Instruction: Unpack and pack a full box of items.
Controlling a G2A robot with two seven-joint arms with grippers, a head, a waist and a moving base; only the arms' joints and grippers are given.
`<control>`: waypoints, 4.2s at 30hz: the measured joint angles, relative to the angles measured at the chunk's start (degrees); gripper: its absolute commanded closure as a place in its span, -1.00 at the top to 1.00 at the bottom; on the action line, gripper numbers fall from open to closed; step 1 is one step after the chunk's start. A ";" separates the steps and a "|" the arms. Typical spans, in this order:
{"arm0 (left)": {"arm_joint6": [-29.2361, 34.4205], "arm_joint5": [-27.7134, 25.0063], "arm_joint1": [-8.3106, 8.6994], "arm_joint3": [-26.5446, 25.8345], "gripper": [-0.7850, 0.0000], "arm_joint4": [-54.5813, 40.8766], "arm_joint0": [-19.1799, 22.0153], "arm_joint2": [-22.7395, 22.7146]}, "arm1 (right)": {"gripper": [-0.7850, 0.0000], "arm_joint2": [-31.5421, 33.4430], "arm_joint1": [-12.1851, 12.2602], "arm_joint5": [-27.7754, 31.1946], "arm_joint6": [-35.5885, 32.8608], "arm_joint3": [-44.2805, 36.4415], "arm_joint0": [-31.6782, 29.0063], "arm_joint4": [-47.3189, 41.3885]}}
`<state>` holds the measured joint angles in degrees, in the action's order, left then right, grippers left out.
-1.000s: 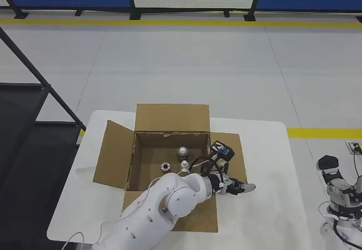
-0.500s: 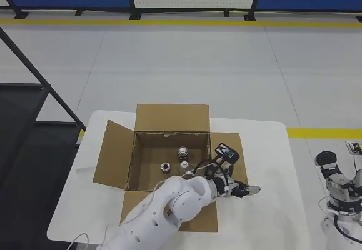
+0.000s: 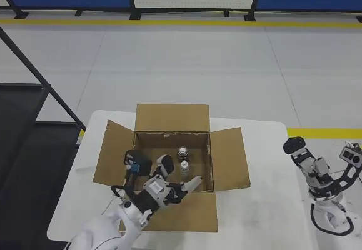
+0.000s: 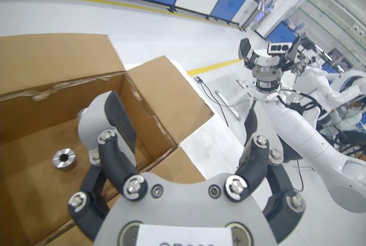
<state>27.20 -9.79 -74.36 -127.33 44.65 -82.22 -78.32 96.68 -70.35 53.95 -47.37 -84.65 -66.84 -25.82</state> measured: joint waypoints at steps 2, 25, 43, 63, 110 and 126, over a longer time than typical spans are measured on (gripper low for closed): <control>-2.30 -1.93 0.40 -1.20 1.00 -2.88 -4.63 -5.61 | 1.00 -1.86 -0.27 -0.99 1.82 -2.27 0.40 6.47; -11.41 -22.53 1.46 0.84 1.00 -18.76 -28.94 -33.79 | 1.00 -24.74 -4.12 -19.14 22.84 -7.14 6.81 54.29; -4.05 -19.78 2.71 7.89 1.00 -32.21 -24.82 -39.36 | 1.00 -47.06 -7.78 -45.59 -8.65 -0.62 27.85 81.12; -4.09 -19.78 2.70 7.86 1.00 -31.95 -24.82 -39.27 | -1.00 -54.23 -12.97 -46.52 -6.81 23.19 38.48 74.90; -4.09 -19.78 2.70 7.86 1.00 -31.95 -24.82 -39.27 | -1.00 -6.75 -2.58 -57.64 3.24 -5.00 0.12 102.79; -4.09 -19.78 2.70 7.86 1.00 -31.95 -24.82 -39.27 | 1.00 -4.61 -2.16 -59.07 5.81 -11.53 -0.88 101.87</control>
<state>23.10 -29.58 -71.65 -119.47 12.70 -107.04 -117.59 92.07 -72.50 -5.12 -41.57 -96.18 -67.72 76.05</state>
